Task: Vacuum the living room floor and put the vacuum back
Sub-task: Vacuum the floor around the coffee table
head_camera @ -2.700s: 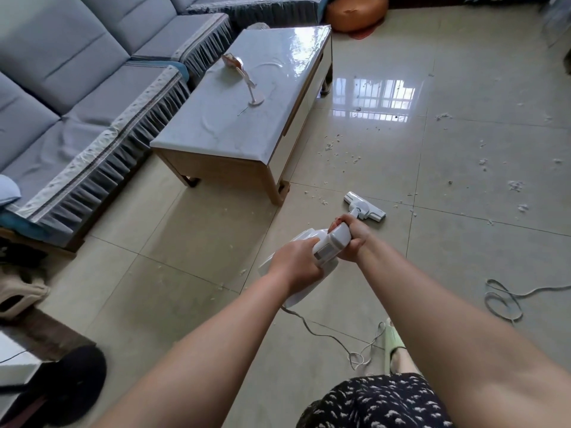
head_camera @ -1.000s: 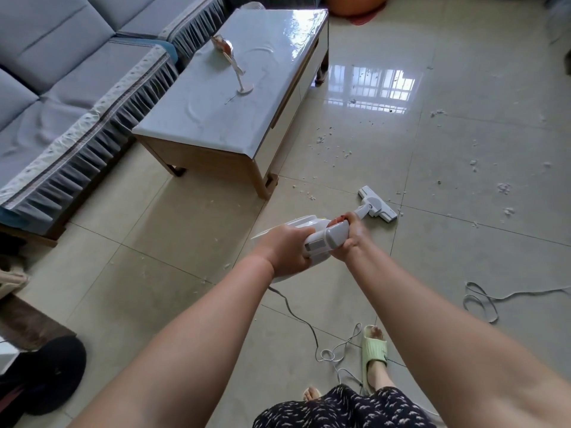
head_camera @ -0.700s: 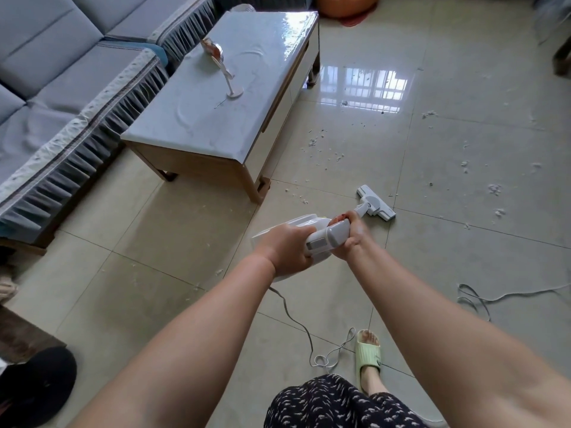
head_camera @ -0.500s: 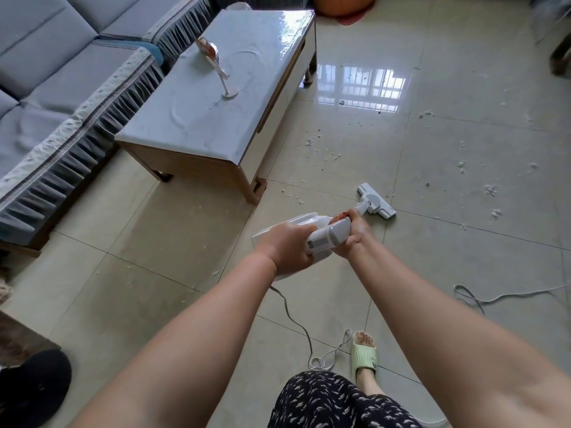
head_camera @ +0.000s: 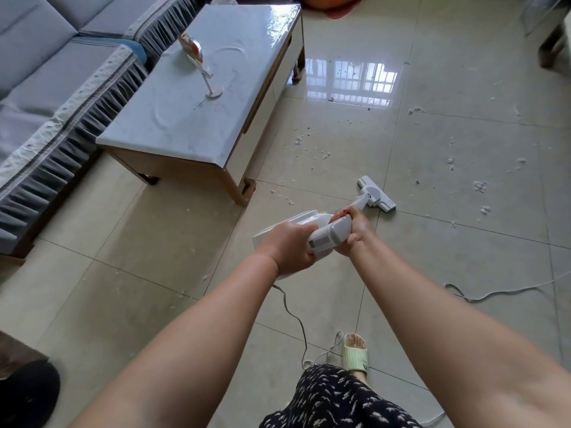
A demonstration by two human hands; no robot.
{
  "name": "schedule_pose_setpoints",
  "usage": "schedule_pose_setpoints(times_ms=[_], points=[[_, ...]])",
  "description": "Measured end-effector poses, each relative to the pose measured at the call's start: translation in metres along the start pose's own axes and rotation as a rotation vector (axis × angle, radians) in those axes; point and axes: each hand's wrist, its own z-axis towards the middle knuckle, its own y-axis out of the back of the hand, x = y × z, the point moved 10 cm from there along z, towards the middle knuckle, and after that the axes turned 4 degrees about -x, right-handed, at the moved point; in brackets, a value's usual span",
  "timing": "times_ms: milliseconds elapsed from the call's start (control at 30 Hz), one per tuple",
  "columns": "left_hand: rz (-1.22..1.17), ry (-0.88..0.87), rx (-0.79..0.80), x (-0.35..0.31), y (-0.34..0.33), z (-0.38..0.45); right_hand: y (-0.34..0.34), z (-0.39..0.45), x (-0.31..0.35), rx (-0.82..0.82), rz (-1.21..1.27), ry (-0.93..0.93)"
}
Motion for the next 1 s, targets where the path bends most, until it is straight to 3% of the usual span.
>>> schedule_pose_setpoints(times_ms=[1000], points=[[0.038, -0.009, 0.034, -0.036, -0.003, 0.063, -0.006, 0.012, 0.072, 0.018, 0.006, 0.03]])
